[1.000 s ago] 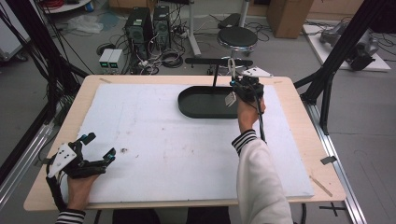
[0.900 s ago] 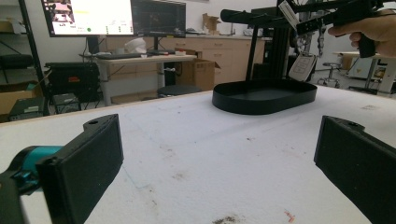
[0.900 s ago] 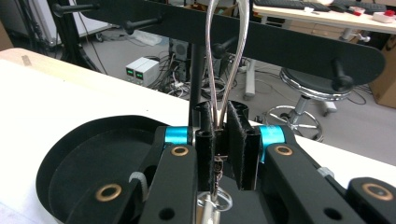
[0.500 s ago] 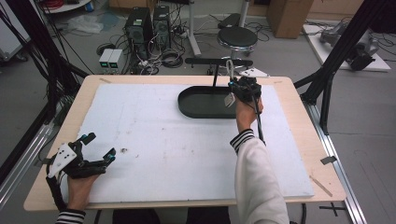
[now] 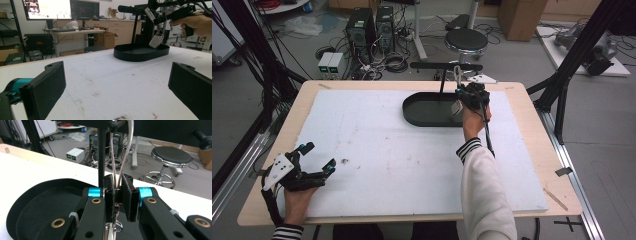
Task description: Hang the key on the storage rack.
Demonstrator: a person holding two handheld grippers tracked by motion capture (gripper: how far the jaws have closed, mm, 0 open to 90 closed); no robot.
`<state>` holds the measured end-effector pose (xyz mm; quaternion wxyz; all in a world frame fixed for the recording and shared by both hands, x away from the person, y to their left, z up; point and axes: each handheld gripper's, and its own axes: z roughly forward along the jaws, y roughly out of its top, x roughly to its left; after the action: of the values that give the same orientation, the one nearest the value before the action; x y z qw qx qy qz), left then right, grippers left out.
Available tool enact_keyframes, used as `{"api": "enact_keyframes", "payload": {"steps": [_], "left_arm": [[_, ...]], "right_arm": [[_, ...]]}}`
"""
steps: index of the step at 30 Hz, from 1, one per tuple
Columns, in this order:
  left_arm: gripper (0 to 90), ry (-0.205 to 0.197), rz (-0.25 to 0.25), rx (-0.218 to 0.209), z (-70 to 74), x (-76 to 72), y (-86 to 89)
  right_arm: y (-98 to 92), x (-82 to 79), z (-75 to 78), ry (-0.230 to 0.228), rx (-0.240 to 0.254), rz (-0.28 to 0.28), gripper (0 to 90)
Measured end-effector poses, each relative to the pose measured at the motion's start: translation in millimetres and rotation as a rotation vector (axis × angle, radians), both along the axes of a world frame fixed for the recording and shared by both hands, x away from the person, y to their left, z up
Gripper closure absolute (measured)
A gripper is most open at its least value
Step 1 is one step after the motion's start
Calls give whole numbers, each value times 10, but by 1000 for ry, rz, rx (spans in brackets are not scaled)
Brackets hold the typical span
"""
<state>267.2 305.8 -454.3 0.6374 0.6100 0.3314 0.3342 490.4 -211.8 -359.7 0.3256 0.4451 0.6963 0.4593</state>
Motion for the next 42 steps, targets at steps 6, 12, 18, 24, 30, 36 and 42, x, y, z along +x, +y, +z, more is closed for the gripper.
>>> {"api": "enact_keyframes", "payload": {"steps": [6, 12, 18, 24, 30, 36, 42], "left_arm": [[17, 0, 0, 0, 0, -1, 1], [17, 0, 0, -1, 0, 0, 2], [17, -1, 0, -2, 0, -1, 1], [17, -2, -1, -3, 0, -1, 1], [17, -1, 0, -3, 0, -1, 3], [17, 3, 0, -6, 0, 4, 2], [17, 3, -1, -5, 1, 5, 2]], "right_arm": [[-3, 20, -26, 4, 6, -6, 817], [1, 46, -56, 13, 15, 3, 816], [16, 99, -76, 49, 35, 24, 803], [26, 138, -103, 73, 41, 27, 771], [2, 136, -99, 69, 51, 38, 620], [-7, 65, -59, 106, 67, 44, 0], [-87, -187, 115, 41, 139, 156, 2]]}}
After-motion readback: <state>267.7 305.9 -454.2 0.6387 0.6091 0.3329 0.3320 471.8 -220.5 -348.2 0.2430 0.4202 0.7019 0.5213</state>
